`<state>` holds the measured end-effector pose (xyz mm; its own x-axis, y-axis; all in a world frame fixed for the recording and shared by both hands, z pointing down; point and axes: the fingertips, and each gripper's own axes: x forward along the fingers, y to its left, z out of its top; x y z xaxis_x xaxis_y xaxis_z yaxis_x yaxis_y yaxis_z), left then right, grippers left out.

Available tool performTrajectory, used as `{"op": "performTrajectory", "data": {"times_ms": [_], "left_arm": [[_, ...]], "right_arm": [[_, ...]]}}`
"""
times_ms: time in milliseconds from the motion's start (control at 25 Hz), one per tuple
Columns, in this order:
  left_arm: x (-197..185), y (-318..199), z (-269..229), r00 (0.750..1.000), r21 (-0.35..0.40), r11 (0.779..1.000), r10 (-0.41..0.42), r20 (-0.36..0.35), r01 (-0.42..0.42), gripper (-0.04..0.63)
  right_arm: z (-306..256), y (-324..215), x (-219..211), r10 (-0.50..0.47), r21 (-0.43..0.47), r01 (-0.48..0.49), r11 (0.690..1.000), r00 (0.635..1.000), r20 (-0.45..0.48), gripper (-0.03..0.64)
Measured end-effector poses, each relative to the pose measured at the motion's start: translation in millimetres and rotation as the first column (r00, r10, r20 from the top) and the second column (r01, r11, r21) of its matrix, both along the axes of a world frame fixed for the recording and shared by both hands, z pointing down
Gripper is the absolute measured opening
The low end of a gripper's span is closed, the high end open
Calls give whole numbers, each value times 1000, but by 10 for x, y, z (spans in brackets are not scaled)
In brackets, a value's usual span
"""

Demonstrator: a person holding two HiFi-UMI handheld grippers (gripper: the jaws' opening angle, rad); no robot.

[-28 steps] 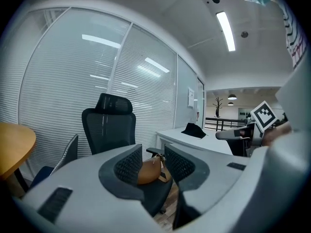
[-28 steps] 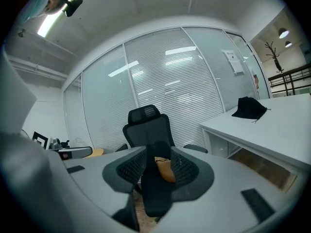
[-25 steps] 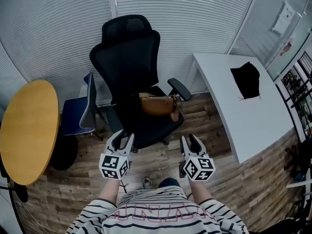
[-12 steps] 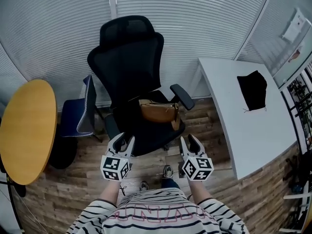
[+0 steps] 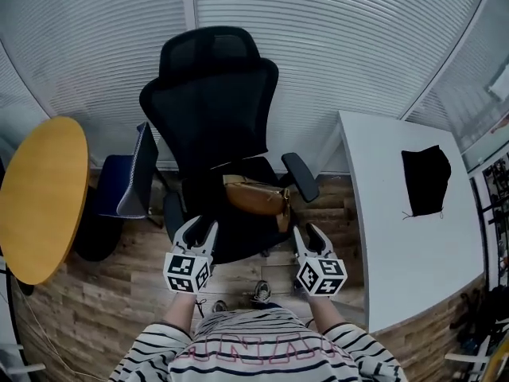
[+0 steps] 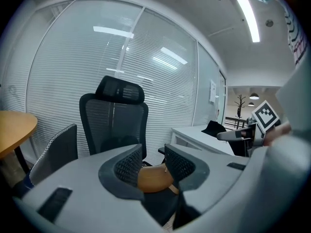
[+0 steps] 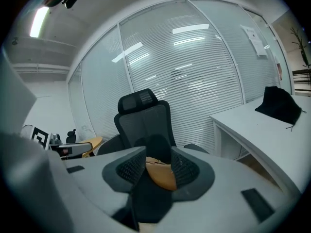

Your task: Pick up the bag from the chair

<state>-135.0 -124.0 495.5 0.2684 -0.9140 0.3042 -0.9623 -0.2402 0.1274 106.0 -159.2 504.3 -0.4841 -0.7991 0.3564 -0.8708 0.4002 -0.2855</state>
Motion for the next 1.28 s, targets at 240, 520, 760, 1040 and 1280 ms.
{"op": "performTrajectory", "data": {"times_ms": [240, 520, 760, 1040, 1280], "left_arm": [[44, -167, 319, 992, -76, 990, -123, -22, 121, 130], [-47, -407, 833, 981, -191, 965, -190, -50, 177, 213], [-296, -819, 1203, 975, -275, 948, -194, -108, 158, 249], [-446, -1449, 1608, 978, -334, 940, -130, -162, 69, 270], [-434, -1833, 2006, 985, -369, 929, -45, -169, -21, 279]], "right_arm": [[291, -392, 89, -97, -79, 97, 992, 995, 3, 155], [676, -884, 231, -30, -106, 22, 994, 997, -71, 155], [1064, -1129, -5, -14, -191, 0, 982, 997, -73, 192], [1528, -1471, -164, 63, -275, -86, 957, 994, -92, 202], [1891, -1674, -159, 139, -308, -166, 937, 984, -109, 216]]}}
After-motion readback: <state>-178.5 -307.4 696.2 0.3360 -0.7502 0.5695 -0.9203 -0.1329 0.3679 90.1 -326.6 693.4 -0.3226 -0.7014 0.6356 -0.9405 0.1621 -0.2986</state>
